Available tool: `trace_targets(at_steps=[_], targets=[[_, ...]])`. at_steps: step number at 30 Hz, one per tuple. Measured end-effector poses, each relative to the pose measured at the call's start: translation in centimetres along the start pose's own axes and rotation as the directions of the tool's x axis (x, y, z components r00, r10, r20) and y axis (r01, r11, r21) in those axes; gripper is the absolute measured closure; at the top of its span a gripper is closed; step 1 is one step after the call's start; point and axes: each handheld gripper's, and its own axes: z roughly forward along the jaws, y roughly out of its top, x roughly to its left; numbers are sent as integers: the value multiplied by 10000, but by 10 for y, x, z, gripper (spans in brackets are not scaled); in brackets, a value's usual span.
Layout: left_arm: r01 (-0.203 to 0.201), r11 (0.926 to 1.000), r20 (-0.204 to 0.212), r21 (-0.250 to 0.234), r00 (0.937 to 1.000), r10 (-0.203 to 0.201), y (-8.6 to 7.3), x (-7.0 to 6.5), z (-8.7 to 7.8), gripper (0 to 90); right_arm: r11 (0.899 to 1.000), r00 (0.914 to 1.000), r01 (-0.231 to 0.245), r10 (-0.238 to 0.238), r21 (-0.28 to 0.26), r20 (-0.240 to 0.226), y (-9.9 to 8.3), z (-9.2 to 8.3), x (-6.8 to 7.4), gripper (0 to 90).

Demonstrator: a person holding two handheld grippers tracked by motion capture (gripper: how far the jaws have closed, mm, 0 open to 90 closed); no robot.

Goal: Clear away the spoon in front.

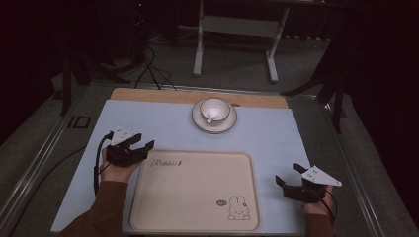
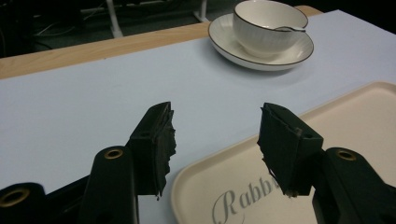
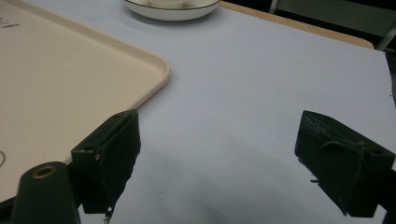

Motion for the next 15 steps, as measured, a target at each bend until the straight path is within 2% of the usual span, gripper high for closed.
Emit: trace_targets(at_steps=[7,15], targets=[[3,10000,40,60,10000,-4,5,-4,10,447,10000,10000,73,-73,43,-14,0,0,0,140],[238,9996,36,121,9997,-239,8,-6,21,434,10000,10000,38,-38,19,8,0,0,-1,140]])
